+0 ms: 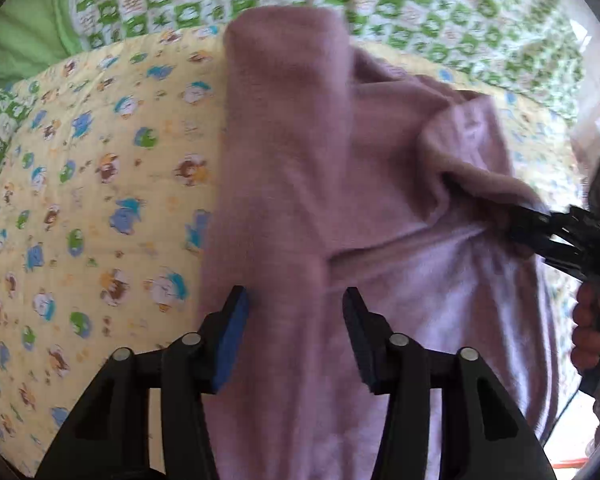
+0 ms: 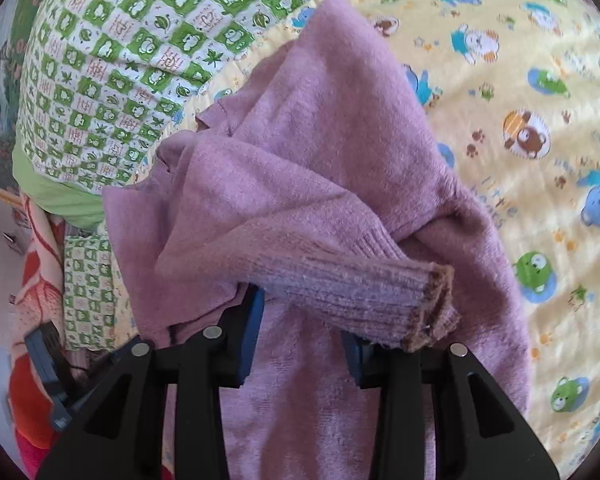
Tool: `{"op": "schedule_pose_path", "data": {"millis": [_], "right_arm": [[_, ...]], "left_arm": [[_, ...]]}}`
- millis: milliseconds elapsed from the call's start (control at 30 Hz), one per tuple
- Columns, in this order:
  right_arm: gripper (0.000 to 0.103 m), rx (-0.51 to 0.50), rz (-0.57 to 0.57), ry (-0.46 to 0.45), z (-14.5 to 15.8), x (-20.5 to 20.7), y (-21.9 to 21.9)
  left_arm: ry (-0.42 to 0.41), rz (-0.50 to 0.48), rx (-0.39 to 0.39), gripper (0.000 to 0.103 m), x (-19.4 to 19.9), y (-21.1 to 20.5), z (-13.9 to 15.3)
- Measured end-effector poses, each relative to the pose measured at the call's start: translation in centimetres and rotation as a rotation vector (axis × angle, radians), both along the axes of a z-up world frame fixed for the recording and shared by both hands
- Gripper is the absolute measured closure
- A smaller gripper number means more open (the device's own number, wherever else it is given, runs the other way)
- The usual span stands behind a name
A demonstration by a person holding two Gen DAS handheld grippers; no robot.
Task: Fold small clothes
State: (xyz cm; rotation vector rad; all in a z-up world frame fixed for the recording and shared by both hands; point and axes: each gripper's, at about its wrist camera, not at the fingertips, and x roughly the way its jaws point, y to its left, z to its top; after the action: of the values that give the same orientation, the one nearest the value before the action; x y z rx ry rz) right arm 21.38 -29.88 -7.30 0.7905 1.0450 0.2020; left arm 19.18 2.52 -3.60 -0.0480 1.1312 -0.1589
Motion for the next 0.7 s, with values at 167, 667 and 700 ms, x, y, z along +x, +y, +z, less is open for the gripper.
{"op": "schedule_pose_path", "data": {"millis": [167,667,700], "right_arm": [[0.057,0.076,-0.042,-0.007,0.4,-0.5,-0.9],[0.034,0.220,-0.171,-0.004,0.1,-1.4,-2.1],[0.034,0.216,-0.183,-0.001,-0.2,-1.4,-2.1]], "left_arm": [[-0.095,-0.021,0.239,0.031,0.1,-4.6,-0.6],[-0.069,0.421,0.281,0.034,4.7,8.1,-0.5],[-0.061,0.448,0.271,0.034,4.9,9.3,-0.6]]}}
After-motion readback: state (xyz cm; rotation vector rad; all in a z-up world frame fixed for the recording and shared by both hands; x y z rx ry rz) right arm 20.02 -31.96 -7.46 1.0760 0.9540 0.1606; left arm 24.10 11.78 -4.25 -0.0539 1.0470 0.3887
